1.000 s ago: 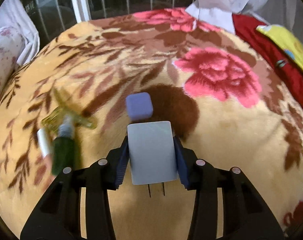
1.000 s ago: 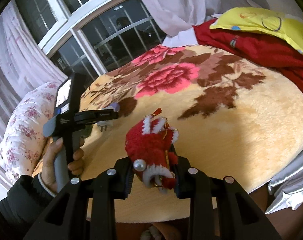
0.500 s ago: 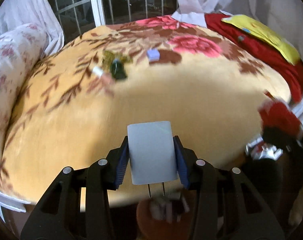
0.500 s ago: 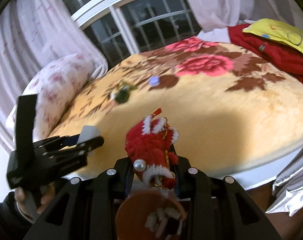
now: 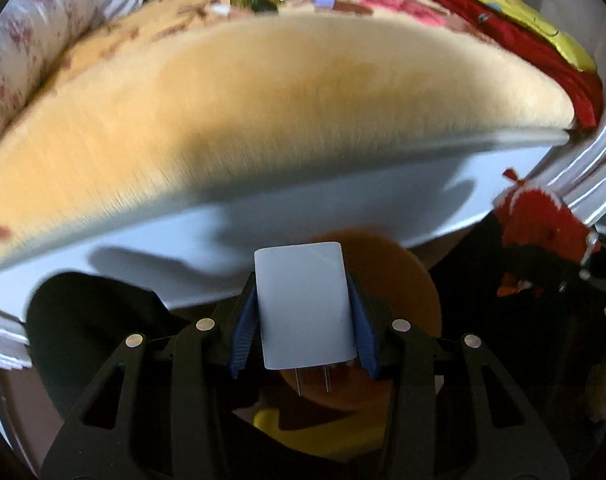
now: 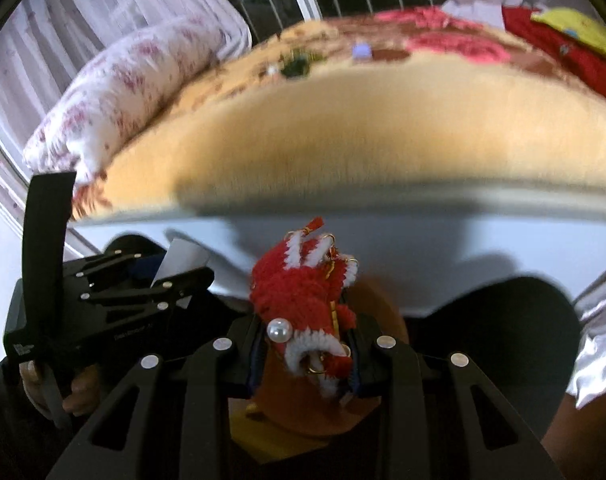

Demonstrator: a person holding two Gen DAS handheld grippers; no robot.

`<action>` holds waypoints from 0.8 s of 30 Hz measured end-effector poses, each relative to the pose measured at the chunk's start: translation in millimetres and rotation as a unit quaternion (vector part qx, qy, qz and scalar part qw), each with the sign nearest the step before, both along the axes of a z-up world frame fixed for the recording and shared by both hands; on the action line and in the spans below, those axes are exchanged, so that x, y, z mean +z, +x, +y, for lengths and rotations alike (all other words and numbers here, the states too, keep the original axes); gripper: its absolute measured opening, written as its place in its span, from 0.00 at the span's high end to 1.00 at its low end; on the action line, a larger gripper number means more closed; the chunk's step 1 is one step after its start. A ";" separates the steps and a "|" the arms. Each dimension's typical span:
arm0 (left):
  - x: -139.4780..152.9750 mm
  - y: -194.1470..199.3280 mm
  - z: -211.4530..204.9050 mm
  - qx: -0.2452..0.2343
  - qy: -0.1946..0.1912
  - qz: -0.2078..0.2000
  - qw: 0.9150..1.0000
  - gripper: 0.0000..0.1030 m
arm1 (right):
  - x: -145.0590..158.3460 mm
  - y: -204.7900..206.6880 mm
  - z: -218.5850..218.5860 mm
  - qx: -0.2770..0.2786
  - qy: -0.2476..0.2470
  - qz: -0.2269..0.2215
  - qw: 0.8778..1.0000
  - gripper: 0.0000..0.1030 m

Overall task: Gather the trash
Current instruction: 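Lower both tools over the orange bin and release the ornament and charger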

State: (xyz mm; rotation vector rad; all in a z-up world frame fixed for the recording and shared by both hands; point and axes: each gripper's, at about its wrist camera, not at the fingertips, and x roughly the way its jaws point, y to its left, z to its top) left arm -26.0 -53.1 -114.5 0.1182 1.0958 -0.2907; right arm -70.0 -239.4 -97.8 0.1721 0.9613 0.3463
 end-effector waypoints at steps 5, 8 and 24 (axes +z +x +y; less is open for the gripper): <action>-32.8 5.3 -3.8 -0.007 0.002 0.049 0.999 0.59 | -28.4 3.2 6.8 0.000 -0.010 0.048 0.999 0.70; -50.4 10.9 -4.3 -0.007 0.010 0.074 0.997 0.59 | -41.9 7.9 10.0 0.002 -0.016 0.071 0.997 0.70; -66.0 7.2 -8.5 -0.019 0.032 0.080 0.996 0.28 | -61.0 15.1 7.6 -0.010 -0.013 0.107 0.994 0.52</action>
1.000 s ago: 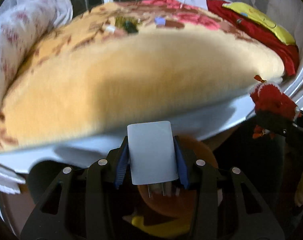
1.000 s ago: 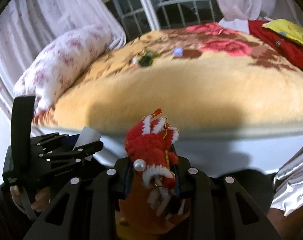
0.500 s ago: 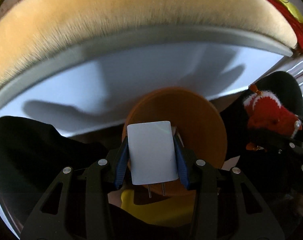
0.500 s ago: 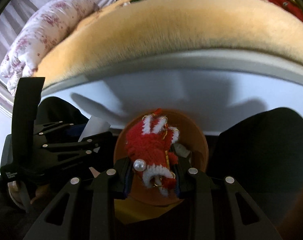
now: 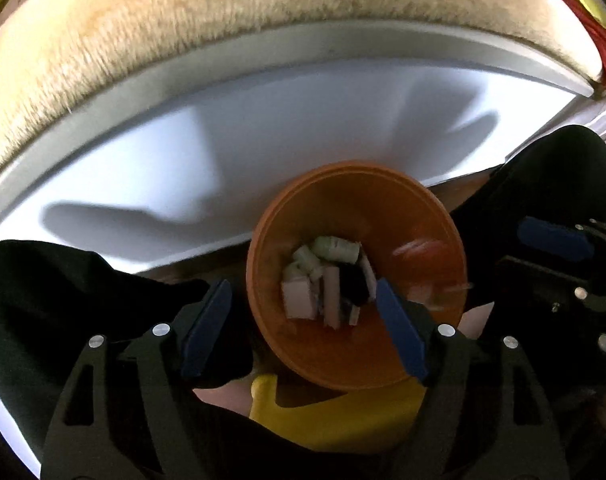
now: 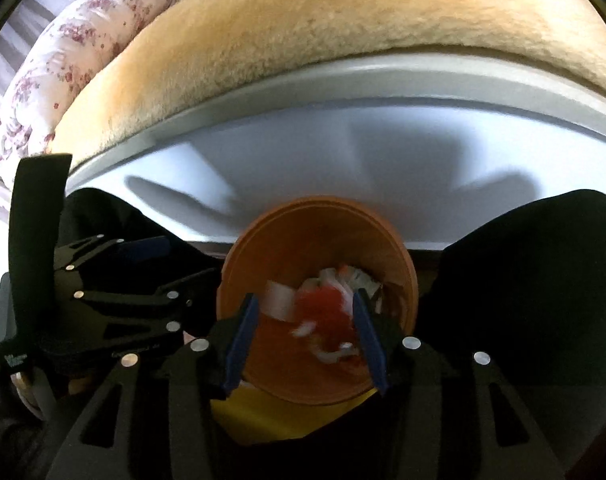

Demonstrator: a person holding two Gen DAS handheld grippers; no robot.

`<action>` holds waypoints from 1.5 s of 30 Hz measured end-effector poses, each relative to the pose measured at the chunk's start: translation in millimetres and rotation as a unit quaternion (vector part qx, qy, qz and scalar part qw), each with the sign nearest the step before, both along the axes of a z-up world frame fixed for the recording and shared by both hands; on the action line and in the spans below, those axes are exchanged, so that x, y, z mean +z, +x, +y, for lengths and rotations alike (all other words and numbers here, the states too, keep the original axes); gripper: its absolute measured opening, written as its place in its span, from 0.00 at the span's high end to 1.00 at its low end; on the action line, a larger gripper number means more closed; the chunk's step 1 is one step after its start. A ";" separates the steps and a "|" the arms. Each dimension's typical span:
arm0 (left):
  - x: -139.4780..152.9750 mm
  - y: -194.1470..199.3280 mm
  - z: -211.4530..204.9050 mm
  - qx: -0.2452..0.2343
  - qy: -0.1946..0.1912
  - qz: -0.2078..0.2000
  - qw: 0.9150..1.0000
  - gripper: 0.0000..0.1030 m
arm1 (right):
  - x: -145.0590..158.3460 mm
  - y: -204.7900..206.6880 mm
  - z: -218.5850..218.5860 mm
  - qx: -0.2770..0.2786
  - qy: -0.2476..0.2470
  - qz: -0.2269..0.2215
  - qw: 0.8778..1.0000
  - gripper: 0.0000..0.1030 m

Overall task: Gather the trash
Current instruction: 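Lower both tools over the orange bin and release the ornament and charger, then move the left tool to the dark green spray bottle and grasp it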

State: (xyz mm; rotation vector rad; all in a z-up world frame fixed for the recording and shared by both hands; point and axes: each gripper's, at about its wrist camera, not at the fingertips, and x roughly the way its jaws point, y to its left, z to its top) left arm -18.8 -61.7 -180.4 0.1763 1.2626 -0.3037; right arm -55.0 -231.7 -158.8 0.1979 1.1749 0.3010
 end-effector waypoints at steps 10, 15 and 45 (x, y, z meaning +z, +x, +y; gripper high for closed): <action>58.3 -12.4 24.5 0.000 -0.070 -0.068 0.995 0.28 | 47.3 -12.7 -17.6 0.002 -0.002 -0.076 0.997 0.52; 115.3 -0.7 32.4 0.004 -0.095 -0.145 0.985 0.22 | 60.5 -0.1 -27.8 -0.025 0.027 -0.096 0.995 0.50; 136.0 307.1 -24.9 0.079 -0.037 -0.080 0.993 0.22 | 38.8 14.6 -45.6 -0.061 0.108 -0.097 0.987 0.47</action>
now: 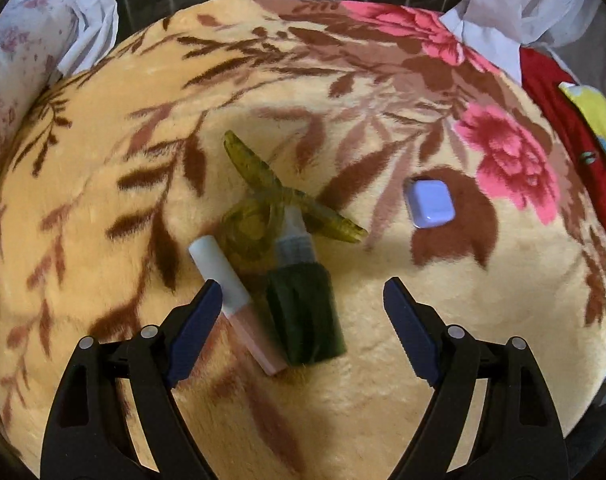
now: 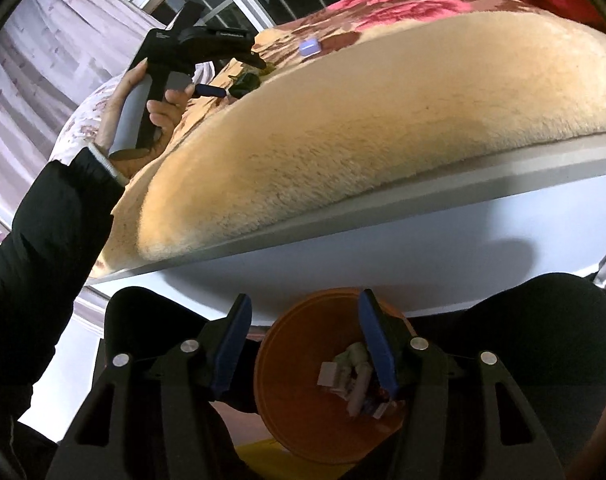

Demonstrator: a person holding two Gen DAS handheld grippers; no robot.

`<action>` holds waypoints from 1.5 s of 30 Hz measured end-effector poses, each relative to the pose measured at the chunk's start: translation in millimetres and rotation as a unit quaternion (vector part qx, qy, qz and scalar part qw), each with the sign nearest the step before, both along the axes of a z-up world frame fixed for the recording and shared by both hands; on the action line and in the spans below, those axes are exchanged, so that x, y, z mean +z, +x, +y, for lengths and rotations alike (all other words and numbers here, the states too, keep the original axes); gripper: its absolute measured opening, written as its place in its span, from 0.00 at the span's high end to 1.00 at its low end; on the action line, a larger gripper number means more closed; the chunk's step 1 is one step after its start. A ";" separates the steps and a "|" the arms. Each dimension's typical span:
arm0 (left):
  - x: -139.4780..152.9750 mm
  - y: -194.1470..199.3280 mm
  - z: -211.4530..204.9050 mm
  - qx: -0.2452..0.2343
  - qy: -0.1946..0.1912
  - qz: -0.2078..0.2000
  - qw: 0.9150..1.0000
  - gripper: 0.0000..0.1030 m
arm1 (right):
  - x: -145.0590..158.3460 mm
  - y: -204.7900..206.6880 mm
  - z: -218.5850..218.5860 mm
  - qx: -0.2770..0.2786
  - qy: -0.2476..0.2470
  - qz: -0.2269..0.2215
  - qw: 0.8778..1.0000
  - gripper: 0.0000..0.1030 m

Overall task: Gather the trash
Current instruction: 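Move the left tool to the dark green spray bottle and grasp it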

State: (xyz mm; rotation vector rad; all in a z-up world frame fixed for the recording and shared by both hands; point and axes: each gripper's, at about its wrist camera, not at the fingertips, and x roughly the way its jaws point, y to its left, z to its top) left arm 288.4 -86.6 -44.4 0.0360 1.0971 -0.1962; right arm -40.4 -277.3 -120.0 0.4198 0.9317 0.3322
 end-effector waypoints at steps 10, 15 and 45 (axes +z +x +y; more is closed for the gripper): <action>13.5 -6.8 -6.8 -0.008 -0.006 -0.004 1.000 0.22 | 0.5 0.6 -3.8 -0.003 0.002 0.002 1.000 0.47; 13.1 -5.0 -9.4 -0.022 -0.011 0.010 1.000 0.22 | -3.4 1.0 -4.5 -0.005 0.008 0.007 1.000 0.47; -9.7 -1.6 -13.5 -0.010 -0.020 0.033 0.999 0.62 | -10.4 -0.4 -10.5 -0.010 0.008 0.019 1.000 0.48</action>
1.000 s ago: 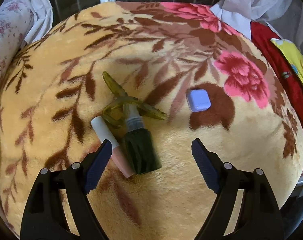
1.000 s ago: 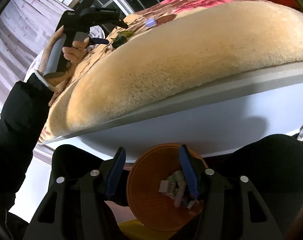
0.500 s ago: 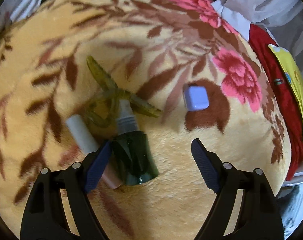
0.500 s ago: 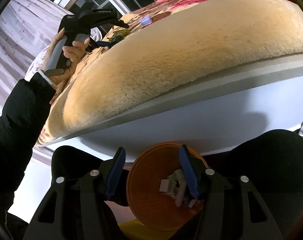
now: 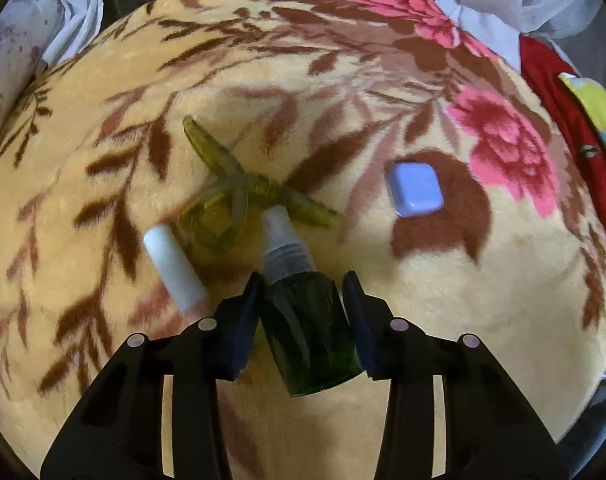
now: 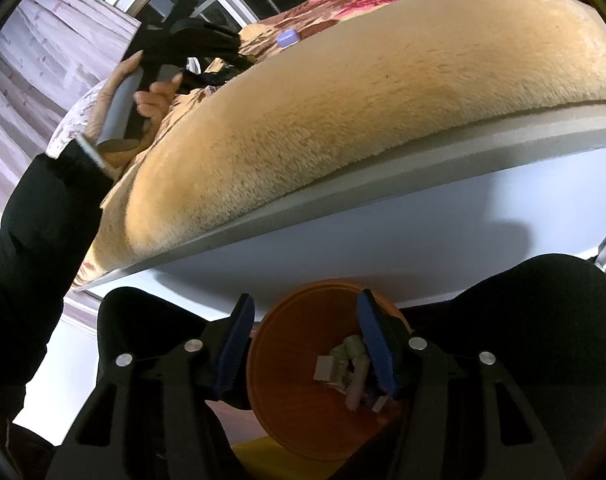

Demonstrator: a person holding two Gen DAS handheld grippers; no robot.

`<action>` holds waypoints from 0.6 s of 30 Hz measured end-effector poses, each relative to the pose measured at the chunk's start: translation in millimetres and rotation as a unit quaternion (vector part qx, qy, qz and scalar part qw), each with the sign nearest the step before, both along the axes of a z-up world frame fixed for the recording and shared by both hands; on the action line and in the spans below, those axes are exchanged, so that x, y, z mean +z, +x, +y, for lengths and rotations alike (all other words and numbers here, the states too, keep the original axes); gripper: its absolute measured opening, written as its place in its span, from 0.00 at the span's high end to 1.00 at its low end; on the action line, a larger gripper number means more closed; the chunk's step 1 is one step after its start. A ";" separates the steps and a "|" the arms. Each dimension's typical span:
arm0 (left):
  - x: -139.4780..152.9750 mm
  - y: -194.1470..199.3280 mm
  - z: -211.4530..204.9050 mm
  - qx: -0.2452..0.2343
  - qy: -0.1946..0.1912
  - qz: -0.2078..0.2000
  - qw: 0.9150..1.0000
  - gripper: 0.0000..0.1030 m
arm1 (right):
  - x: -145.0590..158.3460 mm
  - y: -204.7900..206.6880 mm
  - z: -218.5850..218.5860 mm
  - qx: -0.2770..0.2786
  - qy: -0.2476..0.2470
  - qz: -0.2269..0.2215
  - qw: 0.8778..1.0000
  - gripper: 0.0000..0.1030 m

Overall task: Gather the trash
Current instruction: 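Move the left tool to the dark green spray bottle and grasp it, then grasp the pink lipstick tube with the right tool while the left tool holds the spray bottle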

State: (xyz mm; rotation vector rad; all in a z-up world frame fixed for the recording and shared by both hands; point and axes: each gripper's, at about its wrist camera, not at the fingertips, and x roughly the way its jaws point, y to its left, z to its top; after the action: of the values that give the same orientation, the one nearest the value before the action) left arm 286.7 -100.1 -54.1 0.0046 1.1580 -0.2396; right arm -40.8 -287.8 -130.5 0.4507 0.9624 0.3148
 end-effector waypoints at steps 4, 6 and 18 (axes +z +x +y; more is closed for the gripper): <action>19.1 -28.6 12.2 -0.025 -0.048 -0.001 0.999 0.63 | 5.8 -1.4 1.6 0.001 0.000 -0.006 1.000 0.48; 32.1 -48.6 20.9 -0.039 -0.073 -0.015 0.996 0.64 | 13.3 -3.8 4.4 0.005 -0.002 -0.015 1.000 0.48; 15.1 -112.0 113.5 0.007 0.004 -0.069 0.998 0.72 | 105.1 59.4 35.0 0.074 -0.041 -0.107 0.991 0.48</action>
State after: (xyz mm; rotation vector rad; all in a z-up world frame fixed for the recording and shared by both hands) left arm 174.7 13.4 -39.0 0.0199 1.0204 -0.2189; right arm 18.7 -252.8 -25.3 0.2641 0.7978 0.4464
